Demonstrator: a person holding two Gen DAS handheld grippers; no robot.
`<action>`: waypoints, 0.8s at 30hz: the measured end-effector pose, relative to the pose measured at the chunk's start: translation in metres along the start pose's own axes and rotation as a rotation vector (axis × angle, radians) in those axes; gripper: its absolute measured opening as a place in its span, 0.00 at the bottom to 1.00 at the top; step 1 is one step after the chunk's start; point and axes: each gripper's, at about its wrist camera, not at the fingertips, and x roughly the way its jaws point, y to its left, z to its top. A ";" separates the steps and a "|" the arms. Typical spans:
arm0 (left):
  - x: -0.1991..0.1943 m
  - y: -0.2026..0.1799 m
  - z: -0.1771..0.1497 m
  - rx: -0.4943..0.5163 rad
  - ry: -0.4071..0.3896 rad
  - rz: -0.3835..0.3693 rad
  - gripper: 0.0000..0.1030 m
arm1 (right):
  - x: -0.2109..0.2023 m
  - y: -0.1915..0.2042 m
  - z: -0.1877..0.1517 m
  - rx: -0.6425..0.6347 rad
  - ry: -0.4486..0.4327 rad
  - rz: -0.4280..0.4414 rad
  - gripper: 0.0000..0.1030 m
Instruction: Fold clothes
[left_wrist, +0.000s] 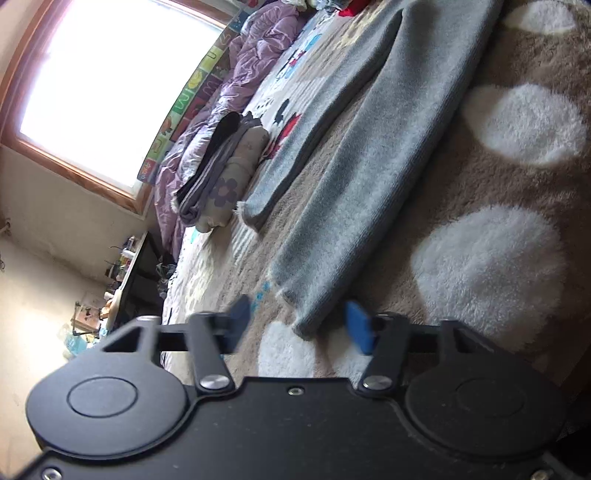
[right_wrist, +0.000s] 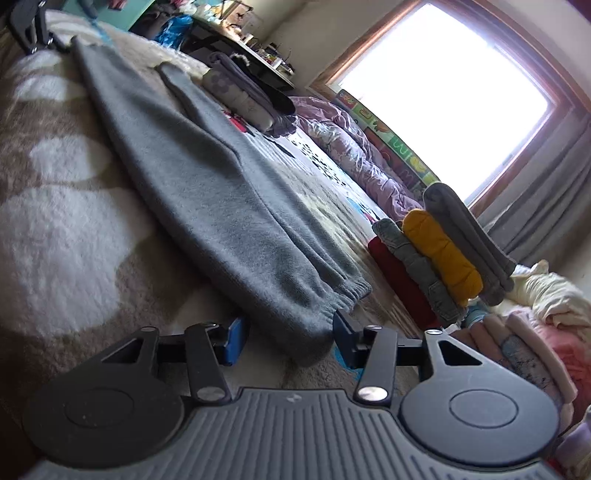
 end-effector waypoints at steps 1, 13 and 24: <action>0.002 0.000 0.000 0.004 0.003 -0.008 0.30 | 0.001 -0.002 0.000 0.012 0.003 0.005 0.40; 0.006 0.056 0.024 -0.369 -0.116 0.020 0.06 | 0.006 -0.068 0.000 0.446 -0.118 0.091 0.15; 0.065 0.085 0.062 -0.562 -0.088 0.029 0.04 | 0.055 -0.113 0.009 0.655 -0.167 0.112 0.14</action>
